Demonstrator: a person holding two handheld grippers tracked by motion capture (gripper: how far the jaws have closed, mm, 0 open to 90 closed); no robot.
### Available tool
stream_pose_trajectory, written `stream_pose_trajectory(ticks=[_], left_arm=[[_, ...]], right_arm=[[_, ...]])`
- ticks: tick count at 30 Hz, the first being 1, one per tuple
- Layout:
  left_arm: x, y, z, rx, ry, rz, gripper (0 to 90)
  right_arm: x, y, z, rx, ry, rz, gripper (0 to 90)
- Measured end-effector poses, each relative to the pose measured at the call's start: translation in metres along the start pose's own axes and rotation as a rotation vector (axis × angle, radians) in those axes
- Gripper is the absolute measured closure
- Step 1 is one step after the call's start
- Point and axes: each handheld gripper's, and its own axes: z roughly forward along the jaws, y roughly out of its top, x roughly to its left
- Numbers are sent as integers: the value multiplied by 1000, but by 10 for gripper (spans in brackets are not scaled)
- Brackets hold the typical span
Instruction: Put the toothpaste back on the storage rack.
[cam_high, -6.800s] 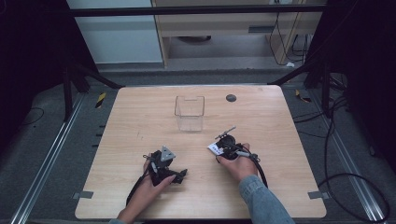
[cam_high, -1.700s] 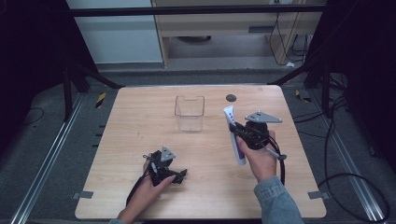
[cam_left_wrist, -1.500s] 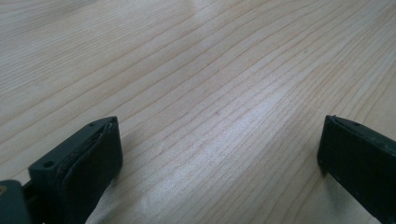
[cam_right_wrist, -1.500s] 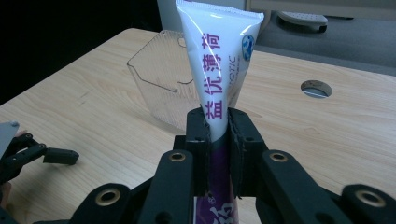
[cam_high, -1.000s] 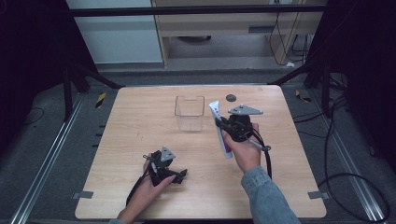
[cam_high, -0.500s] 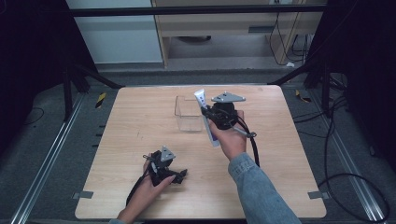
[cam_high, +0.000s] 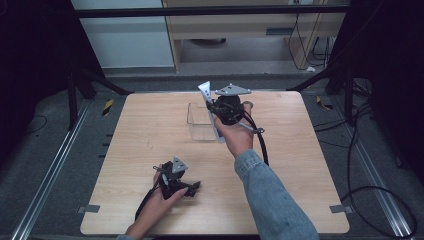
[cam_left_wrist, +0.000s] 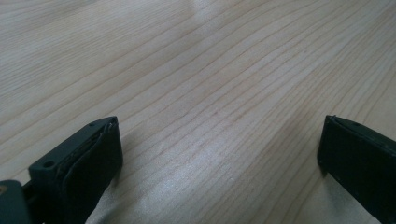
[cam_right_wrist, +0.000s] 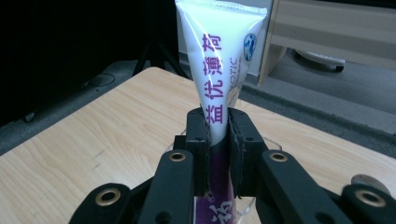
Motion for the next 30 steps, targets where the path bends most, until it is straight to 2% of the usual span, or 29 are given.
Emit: stream_pose_trajectory(ticks=[9,21,30], left_arm=[[0,0,0,0,1,1,0],[0,0,0,2,0,1,0],[0,0,0,2,0,2,0]], right_arm=[[5,17,12,-23,-1,-20,798],[-6,32,39,-40,-27,11,798],[-11,46,55,-54,-47,-2,799]])
